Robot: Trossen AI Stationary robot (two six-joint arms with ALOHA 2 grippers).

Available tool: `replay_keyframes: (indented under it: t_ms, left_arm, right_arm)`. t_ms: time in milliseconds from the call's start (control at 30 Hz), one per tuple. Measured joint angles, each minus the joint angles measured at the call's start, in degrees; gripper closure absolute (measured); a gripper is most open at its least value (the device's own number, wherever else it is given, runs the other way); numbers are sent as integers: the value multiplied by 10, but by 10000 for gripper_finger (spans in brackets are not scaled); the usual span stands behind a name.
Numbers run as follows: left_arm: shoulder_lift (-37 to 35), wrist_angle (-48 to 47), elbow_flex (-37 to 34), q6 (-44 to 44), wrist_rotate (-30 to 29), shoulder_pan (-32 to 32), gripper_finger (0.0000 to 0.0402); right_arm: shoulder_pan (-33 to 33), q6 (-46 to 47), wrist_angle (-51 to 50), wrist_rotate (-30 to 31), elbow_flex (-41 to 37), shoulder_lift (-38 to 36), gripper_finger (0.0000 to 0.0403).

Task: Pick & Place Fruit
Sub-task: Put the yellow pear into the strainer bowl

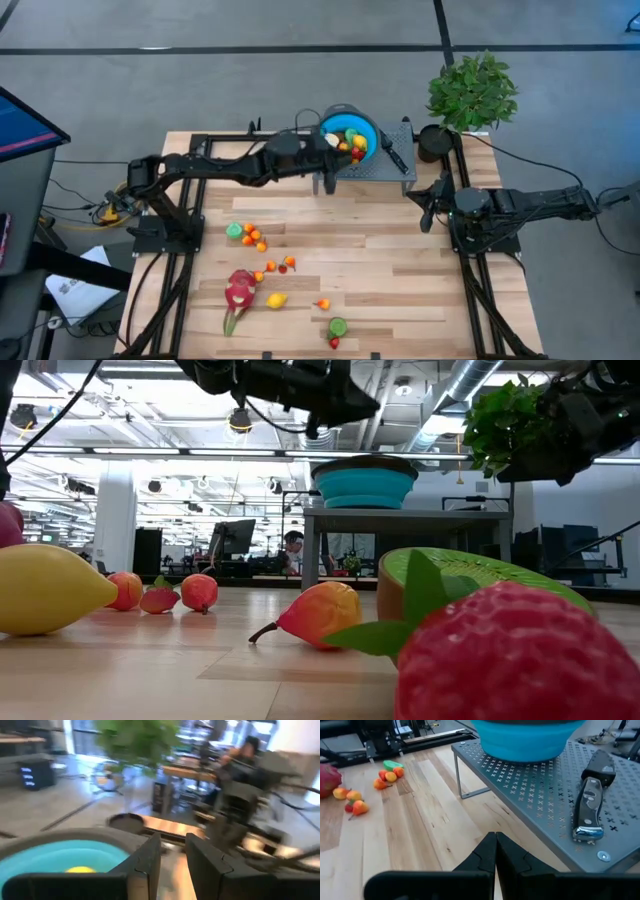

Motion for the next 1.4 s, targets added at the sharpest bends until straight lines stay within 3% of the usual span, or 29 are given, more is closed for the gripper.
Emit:
replay_keyframes:
  t_ms: [200,500,767,900,1033,1133,1400]
  left_arm:
    - [-46,-11,-53,-5,8,-50,317]
    - [-243,-33,-221,-105,8,-141,317]
    - [-384,-32,-308,-121,-5,-196,317]
    - [-409,-78,-322,-126,-79,-221,322]
    - [-410,-191,-323,-215,-163,-232,343]
    - [-403,-224,-323,-277,-165,-232,362]
    - [-373,-256,-320,-331,-135,-240,400]
  right_arm:
    - [0,38,-8,0,0,0,403]
    - [0,42,-11,1,0,0,403]
    - [0,81,-11,1,0,0,403]
    - [0,83,-10,1,0,0,403]
    - [0,83,-9,1,0,0,403]
    - [0,83,-9,1,0,0,403]
    - [0,83,-13,1,0,0,403]
